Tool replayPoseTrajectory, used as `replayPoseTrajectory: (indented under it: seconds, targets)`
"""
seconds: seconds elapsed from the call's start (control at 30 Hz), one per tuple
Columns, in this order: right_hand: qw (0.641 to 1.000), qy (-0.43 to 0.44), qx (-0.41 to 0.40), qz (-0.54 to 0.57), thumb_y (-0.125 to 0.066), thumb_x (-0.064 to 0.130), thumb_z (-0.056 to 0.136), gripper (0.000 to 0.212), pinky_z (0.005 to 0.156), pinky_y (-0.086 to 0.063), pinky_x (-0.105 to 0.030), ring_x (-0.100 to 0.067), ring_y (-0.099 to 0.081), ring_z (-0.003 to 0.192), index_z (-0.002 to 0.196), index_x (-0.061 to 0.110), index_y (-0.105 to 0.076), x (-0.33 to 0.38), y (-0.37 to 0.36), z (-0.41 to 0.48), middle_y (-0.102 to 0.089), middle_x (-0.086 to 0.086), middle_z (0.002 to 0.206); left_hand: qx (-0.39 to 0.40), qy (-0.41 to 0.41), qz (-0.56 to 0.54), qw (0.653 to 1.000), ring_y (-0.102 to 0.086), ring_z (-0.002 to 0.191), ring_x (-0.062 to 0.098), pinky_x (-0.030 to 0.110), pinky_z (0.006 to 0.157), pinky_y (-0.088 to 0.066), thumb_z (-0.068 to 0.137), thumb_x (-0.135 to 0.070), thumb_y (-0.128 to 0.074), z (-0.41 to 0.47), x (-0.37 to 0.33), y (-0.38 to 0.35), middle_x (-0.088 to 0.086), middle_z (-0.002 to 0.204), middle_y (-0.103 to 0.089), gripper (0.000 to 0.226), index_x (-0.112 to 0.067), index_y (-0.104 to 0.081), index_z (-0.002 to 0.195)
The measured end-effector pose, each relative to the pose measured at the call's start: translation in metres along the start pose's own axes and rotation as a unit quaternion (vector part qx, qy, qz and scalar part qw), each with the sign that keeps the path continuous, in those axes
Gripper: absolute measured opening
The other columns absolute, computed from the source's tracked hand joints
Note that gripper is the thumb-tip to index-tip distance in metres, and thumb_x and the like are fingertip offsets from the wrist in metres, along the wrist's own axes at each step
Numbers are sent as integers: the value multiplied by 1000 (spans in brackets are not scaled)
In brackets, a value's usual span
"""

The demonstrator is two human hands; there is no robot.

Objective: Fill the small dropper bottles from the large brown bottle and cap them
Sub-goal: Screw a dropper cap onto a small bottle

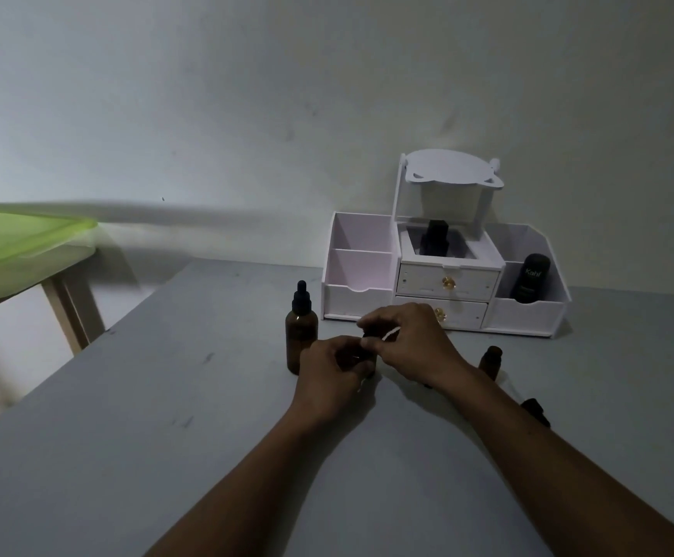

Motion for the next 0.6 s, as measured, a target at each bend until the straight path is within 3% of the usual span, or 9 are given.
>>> replayPoseTrajectory:
  seconds: [0.13,0.2,0.3,0.4,0.5,0.6]
  targets:
    - [1000,1,-9,18,-81,23,79,42,79,-53,-15,-7,-65,93,119,19,-69,1,1,-1,-70,5,108,-11,-2,-1,1000,-58,84,-5,6,79,-46,90,-13,-70,0,2,2,-4,111,-72,22,-18,-73,111]
    - [999,7,11,35,-78,13,81,41,83,-56,-19,-6,-66,99,120,19,-69,-1,2,0,-70,3,115,-6,-2,-3,1000,-58,84,-5,3,76,-46,89,-13,-70,1,3,1,-4,113,-72,26,-17,-72,115]
    - [1000,0,10,23,-77,6,81,31,88,-58,-25,-7,-69,92,111,16,-74,-4,4,-1,-75,-1,105,2,-4,7,1000,-58,92,-2,-1,73,-40,89,-14,-70,3,3,0,-1,118,-71,32,-16,-69,121]
    - [1000,-7,-10,13,-82,18,78,29,77,-54,-12,-7,-68,85,106,14,-75,-4,2,0,-75,-2,99,-12,-5,5,1000,-58,87,-5,-4,68,-39,88,-14,-71,3,5,2,-2,115,-72,29,-18,-71,118]
    - [1000,0,-11,20,-81,23,79,36,76,-50,-9,-7,-67,90,113,17,-72,-1,4,1,-73,1,105,-15,3,-5,1000,-58,89,-4,5,81,-43,89,-14,-71,2,7,1,-5,114,-72,27,-19,-72,116]
    - [999,-1,19,42,-76,6,83,37,87,-56,-20,-6,-68,97,117,17,-71,-3,3,1,-73,-1,114,-3,8,-11,1000,-60,94,0,19,93,-46,89,-14,-70,2,6,-1,-3,118,-71,30,-17,-70,120]
Point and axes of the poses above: each hand's wrist, its own z-axis towards the middle knuckle, its own y-axis out of the back of the hand, x = y × z, the point moved 9 cm from there along z, towards the middle knuckle
